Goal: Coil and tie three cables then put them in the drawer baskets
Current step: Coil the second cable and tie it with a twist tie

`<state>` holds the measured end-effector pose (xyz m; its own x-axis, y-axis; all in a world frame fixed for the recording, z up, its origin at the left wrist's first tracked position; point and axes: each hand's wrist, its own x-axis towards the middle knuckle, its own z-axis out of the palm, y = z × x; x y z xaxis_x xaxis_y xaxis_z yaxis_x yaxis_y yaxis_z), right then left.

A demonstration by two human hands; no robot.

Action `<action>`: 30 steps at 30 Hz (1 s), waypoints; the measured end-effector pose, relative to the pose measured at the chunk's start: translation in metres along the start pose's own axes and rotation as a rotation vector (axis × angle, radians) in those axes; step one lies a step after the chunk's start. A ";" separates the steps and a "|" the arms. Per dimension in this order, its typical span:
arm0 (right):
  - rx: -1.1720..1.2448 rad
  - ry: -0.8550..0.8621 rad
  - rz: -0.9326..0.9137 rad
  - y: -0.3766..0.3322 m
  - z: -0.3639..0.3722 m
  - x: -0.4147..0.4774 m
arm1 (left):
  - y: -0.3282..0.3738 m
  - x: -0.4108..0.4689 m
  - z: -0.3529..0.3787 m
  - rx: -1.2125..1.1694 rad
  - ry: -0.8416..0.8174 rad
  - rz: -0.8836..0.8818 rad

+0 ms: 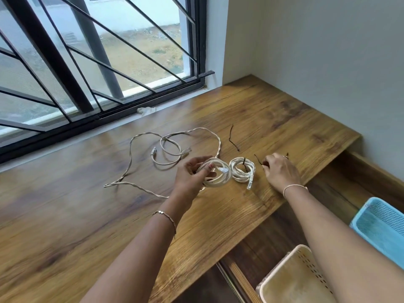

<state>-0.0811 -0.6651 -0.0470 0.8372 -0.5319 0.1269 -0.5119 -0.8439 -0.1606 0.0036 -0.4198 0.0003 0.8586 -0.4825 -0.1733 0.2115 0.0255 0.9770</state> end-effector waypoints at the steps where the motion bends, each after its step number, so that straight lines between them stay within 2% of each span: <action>1: 0.010 0.006 0.007 -0.002 0.000 -0.001 | 0.001 -0.001 0.002 -0.001 -0.003 -0.002; 6: 0.014 0.010 0.041 -0.009 0.000 -0.003 | 0.005 -0.004 0.004 -0.001 -0.008 -0.004; 10: 0.357 0.017 0.187 -0.022 -0.027 0.005 | 0.006 -0.008 0.001 -0.019 0.036 0.024; 13: 0.520 -0.010 0.058 -0.049 -0.059 0.010 | 0.008 -0.011 -0.005 -0.043 0.111 0.018; 18: 0.790 -0.149 -0.189 -0.116 -0.100 -0.004 | 0.016 -0.012 -0.022 -0.005 0.217 0.033; 22: 0.753 -0.192 -0.409 -0.161 -0.115 -0.024 | 0.027 -0.016 -0.050 0.041 0.306 0.069; 27: 0.442 -0.071 -0.593 -0.211 -0.119 -0.037 | 0.040 -0.027 -0.092 0.032 0.425 0.110; 30: 0.332 -0.009 -0.693 -0.245 -0.126 -0.049 | 0.046 -0.038 -0.120 0.023 0.469 0.112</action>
<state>-0.0215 -0.4412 0.1088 0.9480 0.1125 0.2977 0.2135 -0.9184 -0.3331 0.0364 -0.2949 0.0369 0.9946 -0.0314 -0.0989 0.0999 0.0325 0.9945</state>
